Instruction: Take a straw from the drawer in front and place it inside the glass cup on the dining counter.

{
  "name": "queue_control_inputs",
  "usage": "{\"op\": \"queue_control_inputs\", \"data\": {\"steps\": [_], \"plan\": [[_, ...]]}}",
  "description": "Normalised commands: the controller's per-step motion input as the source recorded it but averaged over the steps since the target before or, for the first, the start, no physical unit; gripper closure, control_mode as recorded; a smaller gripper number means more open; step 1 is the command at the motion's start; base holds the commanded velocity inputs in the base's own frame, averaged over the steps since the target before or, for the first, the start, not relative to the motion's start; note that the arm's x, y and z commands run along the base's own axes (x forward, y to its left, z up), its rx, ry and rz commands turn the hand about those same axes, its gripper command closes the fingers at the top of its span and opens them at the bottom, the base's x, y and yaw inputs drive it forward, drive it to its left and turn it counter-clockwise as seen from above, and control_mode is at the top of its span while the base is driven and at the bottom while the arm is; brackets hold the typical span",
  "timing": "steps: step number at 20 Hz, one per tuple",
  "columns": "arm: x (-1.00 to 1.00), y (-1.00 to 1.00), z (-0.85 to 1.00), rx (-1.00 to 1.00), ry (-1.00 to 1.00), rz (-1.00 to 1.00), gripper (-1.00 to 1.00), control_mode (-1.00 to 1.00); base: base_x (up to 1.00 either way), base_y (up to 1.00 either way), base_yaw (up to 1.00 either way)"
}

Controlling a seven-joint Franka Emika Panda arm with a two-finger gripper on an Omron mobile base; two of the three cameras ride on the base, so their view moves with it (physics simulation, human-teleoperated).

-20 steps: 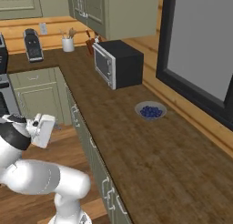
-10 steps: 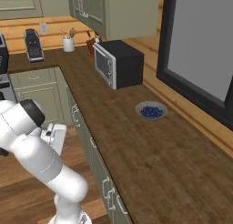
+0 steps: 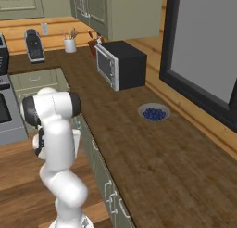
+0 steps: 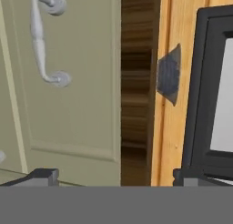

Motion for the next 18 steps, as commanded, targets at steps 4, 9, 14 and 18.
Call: {"op": "queue_control_inputs", "data": {"steps": [4,9,14,18], "plan": [[0.27,-0.17,-0.42,-0.06,0.0,0.0,-1.0,-1.0,0.0,0.0,0.0],[0.3,-0.03,-0.36,-0.05,-0.01,0.0,-1.0,-1.0,0.0,0.0,0.0],[0.49,-0.01,-0.23,-0.02,-0.05,0.0,-1.0,-1.0,0.0,0.0,0.0],[0.51,-0.08,-0.18,0.0,-0.03,0.0,-1.0,-1.0,0.0,0.0,0.0]]}}
